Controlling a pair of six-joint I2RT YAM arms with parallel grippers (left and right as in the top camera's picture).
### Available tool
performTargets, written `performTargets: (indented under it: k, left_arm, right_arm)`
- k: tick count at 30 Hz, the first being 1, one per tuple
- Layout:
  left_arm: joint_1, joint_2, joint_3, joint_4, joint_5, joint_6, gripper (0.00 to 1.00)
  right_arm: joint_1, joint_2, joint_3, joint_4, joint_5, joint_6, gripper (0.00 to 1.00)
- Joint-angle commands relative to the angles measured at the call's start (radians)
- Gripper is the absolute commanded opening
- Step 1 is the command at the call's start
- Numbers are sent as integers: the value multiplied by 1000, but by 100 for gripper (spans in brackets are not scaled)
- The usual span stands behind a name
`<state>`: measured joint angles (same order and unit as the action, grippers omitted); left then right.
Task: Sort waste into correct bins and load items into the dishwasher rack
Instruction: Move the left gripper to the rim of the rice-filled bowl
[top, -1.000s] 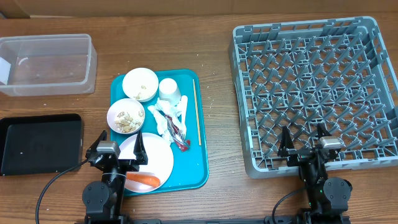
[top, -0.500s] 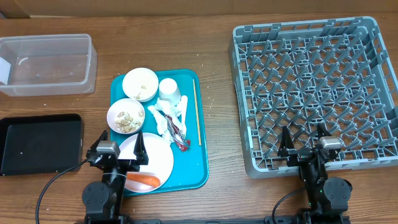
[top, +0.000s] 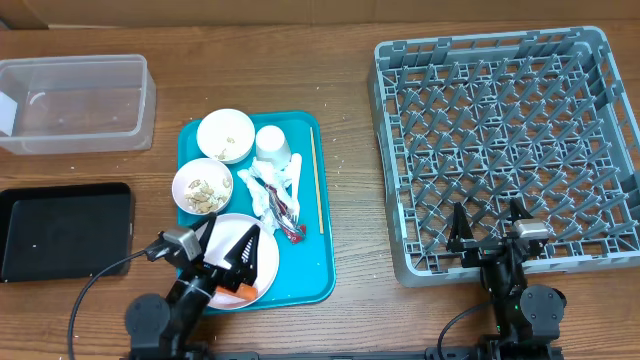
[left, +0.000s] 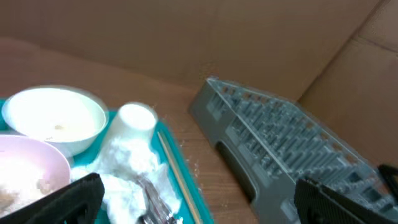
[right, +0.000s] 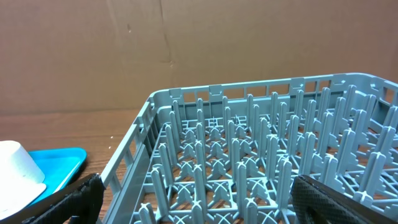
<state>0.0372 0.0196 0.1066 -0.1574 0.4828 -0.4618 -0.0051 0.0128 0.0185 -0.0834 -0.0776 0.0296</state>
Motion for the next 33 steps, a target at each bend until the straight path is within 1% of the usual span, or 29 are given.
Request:
performTargets:
  k: [1, 3, 5, 8, 10, 11, 13, 15, 16, 19, 21, 22, 26, 33]
  left_arm:
    - [1, 78, 222, -206, -138, 118, 100]
    - [1, 201, 371, -355, -251, 131, 100]
    - [1, 323, 489, -447, -287, 155, 100]
    - [1, 524, 672, -576, -287, 199, 100]
    - [1, 642, 770, -644, -279, 209, 100]
    - [1, 741, 840, -676, -250, 202, 100]
    - [1, 819, 881, -716, -188, 207, 100]
    - [-3, 898, 912, -731, -142, 317, 100]
    - [-8, 932, 924, -744, -169, 324, 100]
    - [-28, 1032, 972, -814, -321, 234, 100]
    - [-50, 1111, 1013, -895, -426, 159, 100]
    - [-61, 1142, 1025, -922, -451, 142, 100]
    - [-112, 1262, 1032, -937, -488, 140, 100]
    - [-116, 1435, 1032, -876, -457, 140, 100]
  right_arm:
    - [-1, -10, -10, 4, 6, -4, 100]
    - [-1, -10, -10, 4, 6, -4, 100]
    - [-1, -10, -10, 4, 6, -4, 100]
    - [-1, -10, -10, 4, 6, -4, 100]
    - [-1, -10, -10, 4, 6, -4, 100]
    - [-1, -10, -10, 4, 6, -4, 100]
    - [-1, -10, -10, 4, 6, -4, 100]
    - [-1, -10, -10, 4, 6, -4, 100]
    - [-1, -10, -10, 4, 6, -4, 100]
    - [-1, -10, -10, 4, 6, -4, 100]
    - [-1, -10, -10, 4, 6, -4, 100]
    - [-1, -10, -10, 4, 6, -4, 100]
    - [-1, -10, -10, 4, 6, -4, 100]
    - [-1, -10, -10, 4, 6, -4, 100]
